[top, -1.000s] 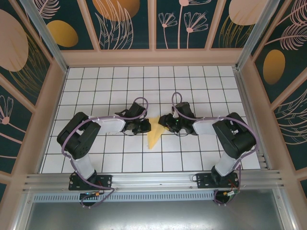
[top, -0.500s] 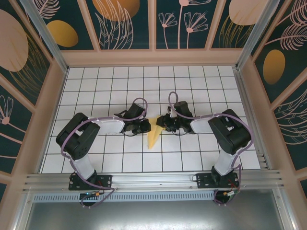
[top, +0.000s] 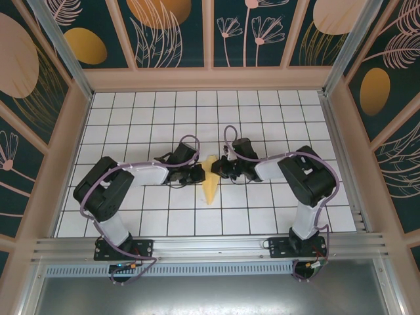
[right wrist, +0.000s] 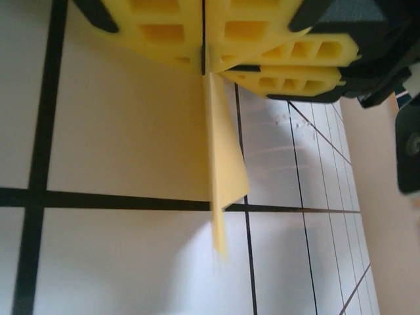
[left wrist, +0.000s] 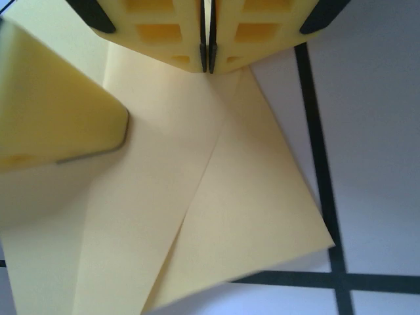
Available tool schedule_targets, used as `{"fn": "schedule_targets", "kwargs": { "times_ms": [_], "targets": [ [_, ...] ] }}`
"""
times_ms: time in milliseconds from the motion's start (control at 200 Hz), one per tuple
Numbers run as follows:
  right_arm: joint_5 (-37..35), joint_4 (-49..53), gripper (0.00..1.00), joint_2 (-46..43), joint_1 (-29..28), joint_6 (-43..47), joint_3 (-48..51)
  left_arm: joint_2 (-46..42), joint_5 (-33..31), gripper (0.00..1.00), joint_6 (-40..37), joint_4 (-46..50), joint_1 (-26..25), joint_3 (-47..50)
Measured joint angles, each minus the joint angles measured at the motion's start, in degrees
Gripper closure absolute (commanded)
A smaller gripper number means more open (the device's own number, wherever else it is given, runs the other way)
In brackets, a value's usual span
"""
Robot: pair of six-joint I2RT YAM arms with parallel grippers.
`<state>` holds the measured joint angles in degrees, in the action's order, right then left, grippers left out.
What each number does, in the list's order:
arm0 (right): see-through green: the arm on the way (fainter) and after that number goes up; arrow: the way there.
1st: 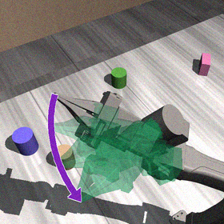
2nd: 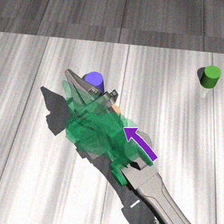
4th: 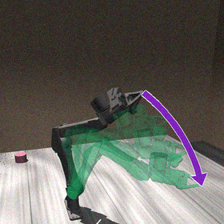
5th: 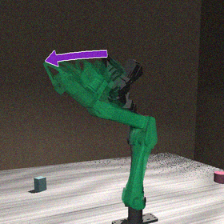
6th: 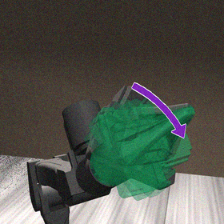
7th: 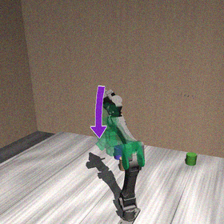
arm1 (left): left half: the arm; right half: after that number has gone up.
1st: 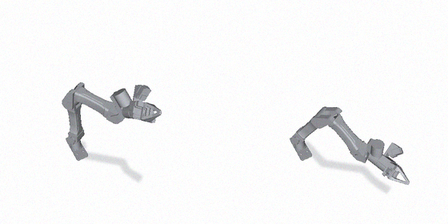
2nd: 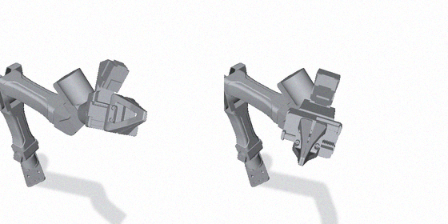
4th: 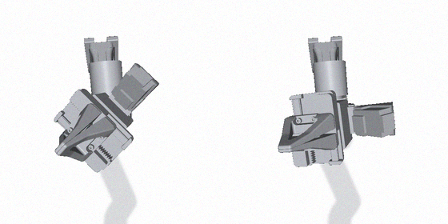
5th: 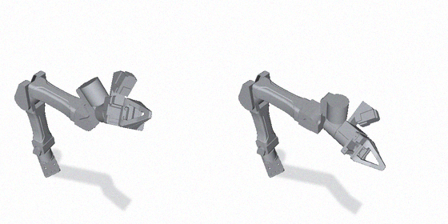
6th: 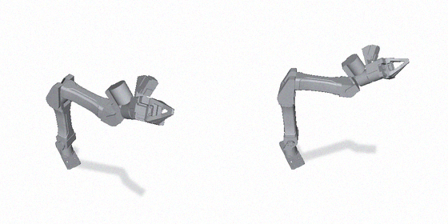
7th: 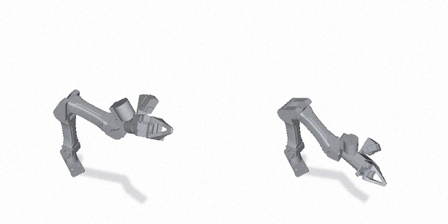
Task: Fold a paper plane with a square sheet of paper (pick it up from the middle)
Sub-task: Turn over the paper at the center of the table.
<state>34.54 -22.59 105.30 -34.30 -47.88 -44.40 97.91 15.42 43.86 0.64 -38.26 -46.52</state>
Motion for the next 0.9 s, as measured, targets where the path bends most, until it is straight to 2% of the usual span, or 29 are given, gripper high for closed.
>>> {"fn": "schedule_targets", "kwargs": {
  "times_ms": [125, 255, 395, 550, 645, 716, 901],
  "targets": [
    [-2.67, 7.02, 0.99, -0.98, -0.04, 4.22, -3.93, -7.28, -2.93, 0.81, 0.68, 0.70, 0.00, 2.60],
    [-9.42, 18.88, 0.98, -4.87, -0.22, 10.34, -10.23, -17.75, -8.63, 0.78, 1.68, 0.52, 0.00, 4.90],
    [-20.96, 31.95, 0.97, -8.92, -0.66, 16.20, -18.58, -26.99, -16.06, 0.77, 3.19, 0.09, 0.00, 7.34],
    [-38.97, 46.40, 0.97, -9.97, -3.34, 20.65, -27.45, -34.16, -23.91, 0.73, 5.55, 0.33, 0.00, 11.74],
    [-50.31, 54.34, 0.97, -8.74, -6.56, 22.38, -32.06, -37.27, -27.98, 0.67, 7.06, 1.05, 0.00, 13.68],
    [-56.63, 58.66, 0.98, -6.54, -8.70, 22.82, -34.99, -38.91, -30.42, 0.67, 8.13, 1.66, 0.00, 14.32],
    [-65.29, 65.11, 0.98, 2.80, -13.14, 23.39, -39.34, -42.95, -35.28, 0.65, 9.97, 2.67, 0.00, 15.56]
  ]
}}
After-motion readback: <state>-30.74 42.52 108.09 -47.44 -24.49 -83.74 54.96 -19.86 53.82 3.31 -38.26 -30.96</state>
